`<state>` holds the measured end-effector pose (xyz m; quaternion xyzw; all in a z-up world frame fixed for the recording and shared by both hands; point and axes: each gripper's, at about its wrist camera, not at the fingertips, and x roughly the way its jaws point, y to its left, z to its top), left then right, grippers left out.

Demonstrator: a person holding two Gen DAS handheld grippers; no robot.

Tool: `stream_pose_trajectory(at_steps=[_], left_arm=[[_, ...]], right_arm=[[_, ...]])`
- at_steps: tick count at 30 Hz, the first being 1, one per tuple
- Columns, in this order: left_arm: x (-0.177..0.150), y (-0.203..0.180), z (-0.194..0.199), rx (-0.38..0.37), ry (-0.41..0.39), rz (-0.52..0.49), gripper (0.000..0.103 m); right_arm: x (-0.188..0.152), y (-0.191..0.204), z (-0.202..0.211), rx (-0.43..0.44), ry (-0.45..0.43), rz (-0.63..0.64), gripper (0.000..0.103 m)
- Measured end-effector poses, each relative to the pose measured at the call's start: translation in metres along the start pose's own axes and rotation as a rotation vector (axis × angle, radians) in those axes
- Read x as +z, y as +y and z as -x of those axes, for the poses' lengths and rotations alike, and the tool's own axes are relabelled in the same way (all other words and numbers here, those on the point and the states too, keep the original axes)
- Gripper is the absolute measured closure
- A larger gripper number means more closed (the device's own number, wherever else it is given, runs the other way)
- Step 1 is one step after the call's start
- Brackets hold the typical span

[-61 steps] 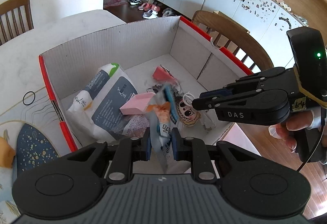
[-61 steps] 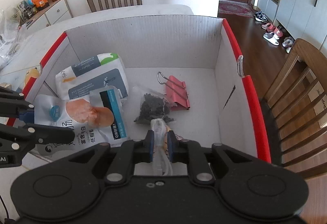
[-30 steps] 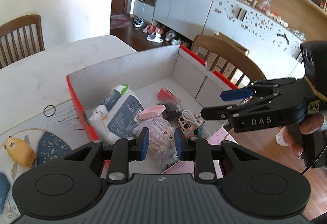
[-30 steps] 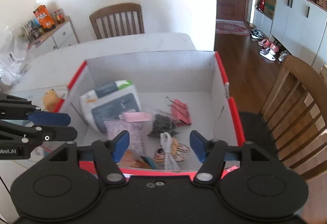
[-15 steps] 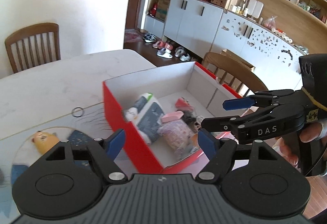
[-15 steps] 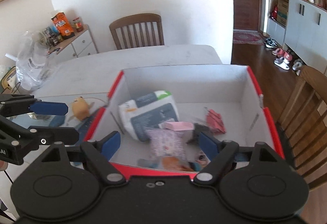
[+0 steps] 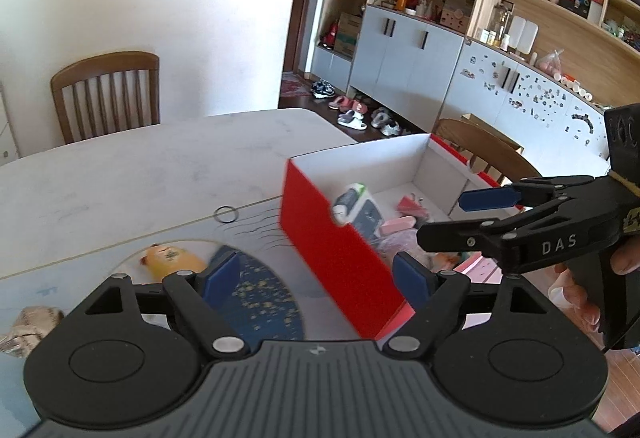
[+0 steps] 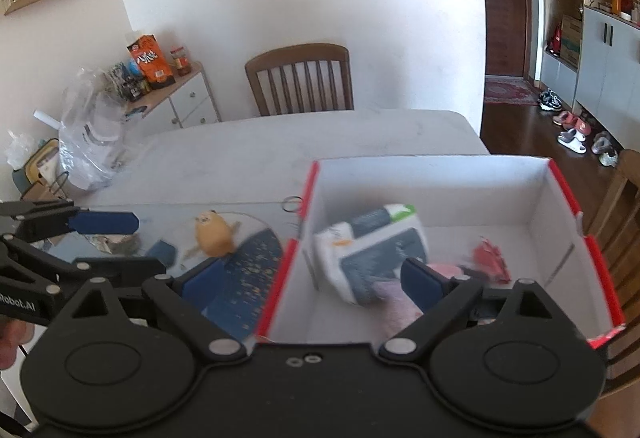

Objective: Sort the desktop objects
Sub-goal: 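Move both tools back over the placemat toward the remaining items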

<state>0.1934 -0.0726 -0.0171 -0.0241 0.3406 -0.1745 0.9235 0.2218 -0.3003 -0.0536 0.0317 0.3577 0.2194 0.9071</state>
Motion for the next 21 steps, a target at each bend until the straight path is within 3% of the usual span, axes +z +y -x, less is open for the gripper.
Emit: stream_pose_trajectory(at_steps=[7,9,21], left_arm=[[-0.012,0.034,0.012,0.016,-0.001,0.029,0.012],[-0.016,0.044,0.015,0.031,-0.002,0.036,0.000],[-0.033,0.109,0.029,0.099,0.006,0.071,0.000]], right_arm=[[0.005,0.038,-0.015,0.018,-0.006,0.019,0.004],[0.007,0.049,-0.021,0.019,-0.003,0.029,0.004],[0.009,0.091,-0.065,0.006,0.033,0.024,0.003]])
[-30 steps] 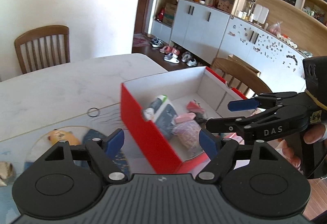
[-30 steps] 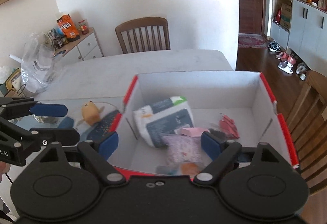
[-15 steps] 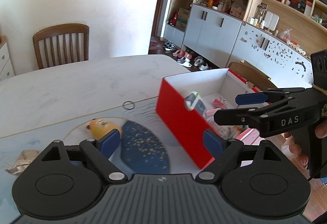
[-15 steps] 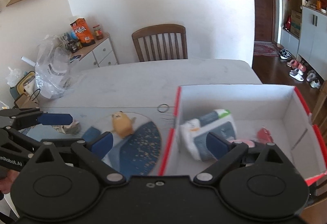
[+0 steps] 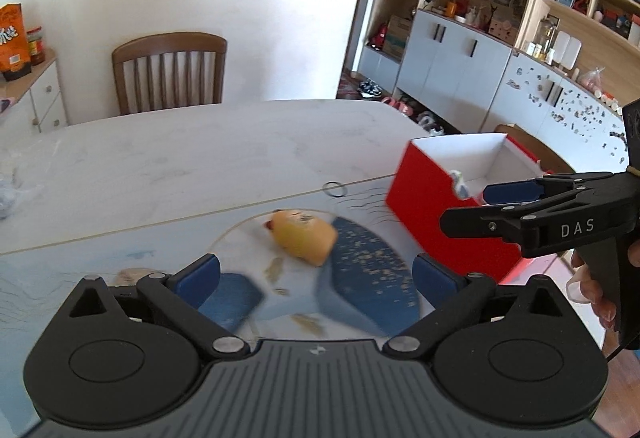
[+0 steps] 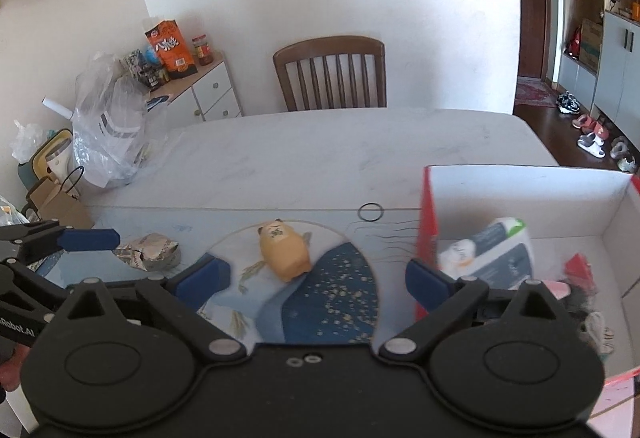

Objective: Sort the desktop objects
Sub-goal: 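Move both tools back over the placemat toward the remaining items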

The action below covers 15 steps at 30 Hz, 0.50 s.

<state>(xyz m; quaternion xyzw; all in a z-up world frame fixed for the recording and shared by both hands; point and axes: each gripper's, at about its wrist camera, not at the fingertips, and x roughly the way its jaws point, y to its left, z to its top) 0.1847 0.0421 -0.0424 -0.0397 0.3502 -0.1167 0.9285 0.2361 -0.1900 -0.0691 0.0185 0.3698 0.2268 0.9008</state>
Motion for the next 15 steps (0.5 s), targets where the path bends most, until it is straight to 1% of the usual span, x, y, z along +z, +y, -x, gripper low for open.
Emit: stream_pose_trajectory(at_steps=[6,11,15], left_arm=[[-0.007,0.034,0.001,0.036,-0.002,-0.005,0.000],[-0.012,0.058,0.000,0.081,-0.018,-0.026,0.000],[-0.016,0.076,-0.006,0.095,-0.017,-0.034,0.000]], right_arm=[[0.002,0.016,-0.025,-0.016,0.032,0.021,0.003],[0.007,0.026,-0.044,-0.029,0.039,0.033,0.003],[0.010,0.032,-0.060,-0.028,0.042,0.053,0.003]])
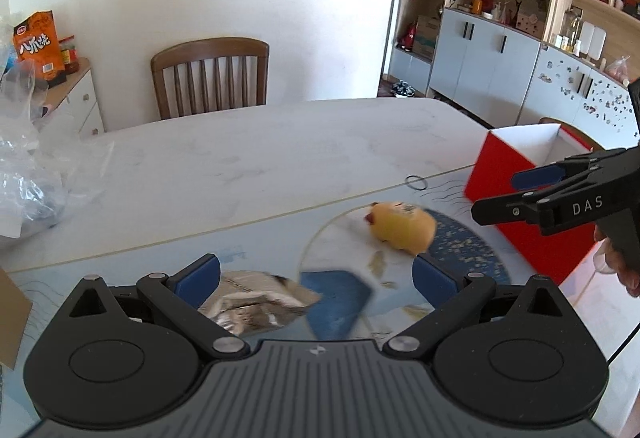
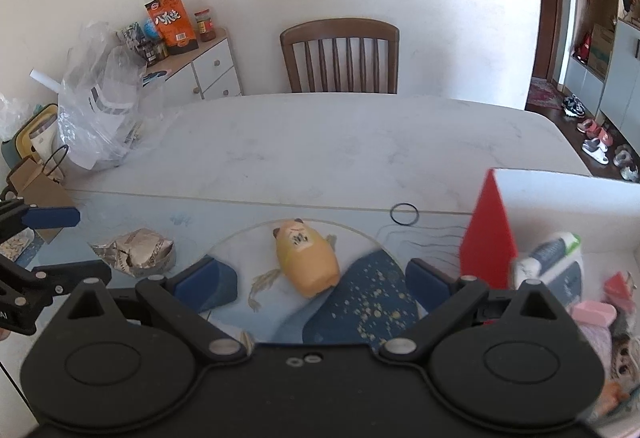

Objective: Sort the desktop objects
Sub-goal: 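Move both tools back over the placemat toward the remaining items, then grasp the silver snack bag with the left tool while the right tool grasps the yellow cat bottle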

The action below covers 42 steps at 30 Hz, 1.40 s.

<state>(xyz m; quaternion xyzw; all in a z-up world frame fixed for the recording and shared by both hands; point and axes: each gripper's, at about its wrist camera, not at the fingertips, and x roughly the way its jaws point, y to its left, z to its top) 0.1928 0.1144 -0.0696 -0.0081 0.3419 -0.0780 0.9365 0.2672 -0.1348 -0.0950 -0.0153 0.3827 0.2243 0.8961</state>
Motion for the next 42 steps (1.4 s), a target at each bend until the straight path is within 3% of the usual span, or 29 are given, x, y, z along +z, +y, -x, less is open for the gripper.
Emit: stream_pose_trajectory(at_steps=[7,21,33,38,42], left_arm=[[-0.008,0.019,-0.018,0.018,0.018,-0.011,0.000],[-0.025,0.020,-0.062,0.038,0.077,-0.196,0.000],[-0.028,0.027,-0.082,0.024,0.100,-0.175,0.001],[-0.028,0.029,-0.084,0.014,0.106,-0.148,0.001],[-0.028,0.029,-0.085,0.018,0.110,-0.145,0.008]], right_arm=[[0.007,0.007,-0.028,-0.002,0.019,0.026,0.003],[0.010,0.006,-0.085,-0.017,0.106,0.060,0.006],[0.006,0.009,-0.109,-0.014,0.148,0.074,0.011],[0.005,0.006,-0.115,-0.019,0.161,0.054,0.018],[0.003,0.005,-0.117,-0.017,0.171,0.042,0.024]])
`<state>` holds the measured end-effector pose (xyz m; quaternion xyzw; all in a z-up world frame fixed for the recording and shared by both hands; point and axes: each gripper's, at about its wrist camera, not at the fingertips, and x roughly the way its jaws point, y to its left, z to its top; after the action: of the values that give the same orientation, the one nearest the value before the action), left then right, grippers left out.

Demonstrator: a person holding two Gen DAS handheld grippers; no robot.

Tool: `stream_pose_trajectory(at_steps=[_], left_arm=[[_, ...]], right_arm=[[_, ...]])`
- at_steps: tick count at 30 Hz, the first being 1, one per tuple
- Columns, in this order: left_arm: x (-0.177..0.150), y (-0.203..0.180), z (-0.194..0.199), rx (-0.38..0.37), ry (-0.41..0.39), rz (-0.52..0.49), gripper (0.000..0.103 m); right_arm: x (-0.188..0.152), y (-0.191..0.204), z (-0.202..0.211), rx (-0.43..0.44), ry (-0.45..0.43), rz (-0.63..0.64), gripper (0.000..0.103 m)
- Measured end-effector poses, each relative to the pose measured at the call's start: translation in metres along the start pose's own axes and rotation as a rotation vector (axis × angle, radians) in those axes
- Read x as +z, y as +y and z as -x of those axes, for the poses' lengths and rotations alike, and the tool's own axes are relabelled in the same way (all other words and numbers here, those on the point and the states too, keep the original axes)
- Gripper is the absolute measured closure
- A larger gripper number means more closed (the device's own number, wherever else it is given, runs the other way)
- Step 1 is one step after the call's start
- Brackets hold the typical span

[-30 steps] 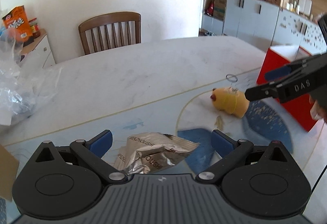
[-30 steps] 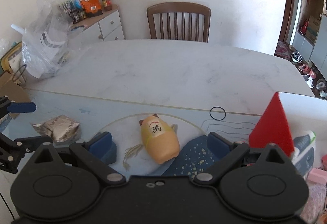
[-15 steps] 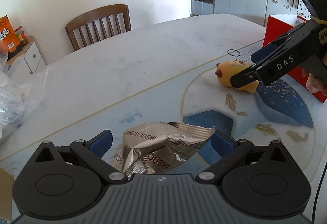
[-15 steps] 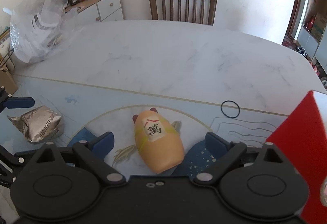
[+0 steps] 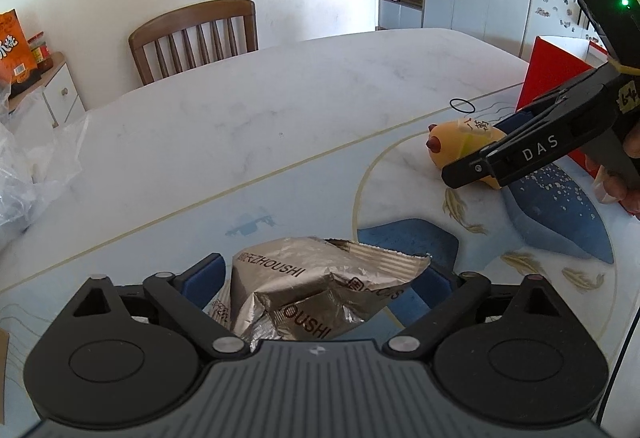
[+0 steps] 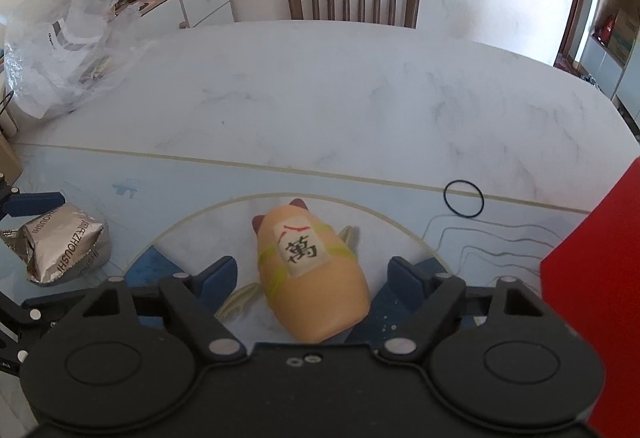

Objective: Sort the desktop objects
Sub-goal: 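Grasp the silver snack bag with the left tool while the right tool grasps the yellow cat bottle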

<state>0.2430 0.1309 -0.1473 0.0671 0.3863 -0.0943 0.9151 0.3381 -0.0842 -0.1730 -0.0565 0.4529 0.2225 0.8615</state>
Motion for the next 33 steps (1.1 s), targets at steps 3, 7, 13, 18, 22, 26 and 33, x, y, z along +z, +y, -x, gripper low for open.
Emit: stream_pose_trajectory(at_steps=[3,7,13,18,22,26,33], left_arm=[[0.000,0.000,0.000,0.018,0.004,0.009,0.015],[-0.001,0.001,0.001,0.023,0.005,0.032,0.021],[0.000,-0.002,0.004,0.046,0.010,0.029,0.026],[0.000,-0.003,0.008,0.029,0.016,0.048,0.030],[-0.001,-0.006,0.014,0.019,0.019,0.067,0.031],[-0.002,-0.012,0.022,0.016,0.020,0.076,0.032],[-0.002,-0.021,0.047,-0.001,0.006,0.100,0.032]], right_arm=[[0.000,0.000,0.000,-0.011,0.001,-0.002,0.028],[-0.001,-0.003,-0.001,-0.015,0.007,-0.020,0.036],[-0.003,-0.003,0.001,-0.003,0.005,-0.027,0.049],[-0.006,-0.006,0.007,-0.009,-0.012,-0.056,0.052],[-0.009,-0.006,0.017,-0.005,-0.029,-0.070,0.053],[-0.013,-0.005,0.030,0.017,-0.041,-0.086,0.053],[-0.025,0.000,0.058,0.051,-0.054,-0.089,0.053]])
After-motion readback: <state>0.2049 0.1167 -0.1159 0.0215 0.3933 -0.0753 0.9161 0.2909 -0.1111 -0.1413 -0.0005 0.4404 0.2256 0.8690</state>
